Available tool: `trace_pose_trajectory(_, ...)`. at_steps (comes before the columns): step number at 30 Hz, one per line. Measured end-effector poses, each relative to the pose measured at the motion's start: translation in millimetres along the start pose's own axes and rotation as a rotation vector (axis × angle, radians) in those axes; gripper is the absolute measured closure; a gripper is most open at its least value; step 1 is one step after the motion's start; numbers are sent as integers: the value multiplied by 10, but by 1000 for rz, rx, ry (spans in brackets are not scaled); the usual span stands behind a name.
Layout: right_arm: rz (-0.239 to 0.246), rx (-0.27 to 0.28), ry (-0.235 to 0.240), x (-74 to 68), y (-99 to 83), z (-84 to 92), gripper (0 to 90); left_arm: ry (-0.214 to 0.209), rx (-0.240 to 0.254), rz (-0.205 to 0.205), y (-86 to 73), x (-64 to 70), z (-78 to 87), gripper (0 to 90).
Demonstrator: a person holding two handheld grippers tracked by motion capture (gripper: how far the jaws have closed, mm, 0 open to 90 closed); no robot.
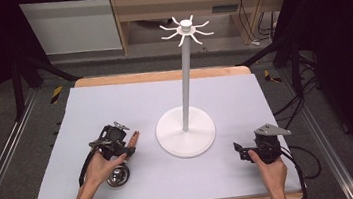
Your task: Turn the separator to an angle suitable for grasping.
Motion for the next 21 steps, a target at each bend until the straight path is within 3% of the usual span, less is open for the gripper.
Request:
trace_pose_trajectory(7, -1, 2, -2, 6, -3, 8, 76, -1, -31, 0, -9, -4, -90, 558)
trace_pose_trajectory(21, -6, 3, 11, 10, -16, 23, 77, -7, -59, -1, -12, -24, -70, 625)
Point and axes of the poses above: each handheld gripper's, and its own axes: z roughly backward along the jaws, y roughly out of its top, x roughly to its right, the point moved 3 cm from there along -z, roughly forward along the jaws, and after that the axes turned 4 degrees about y, right-handed, at the moved point
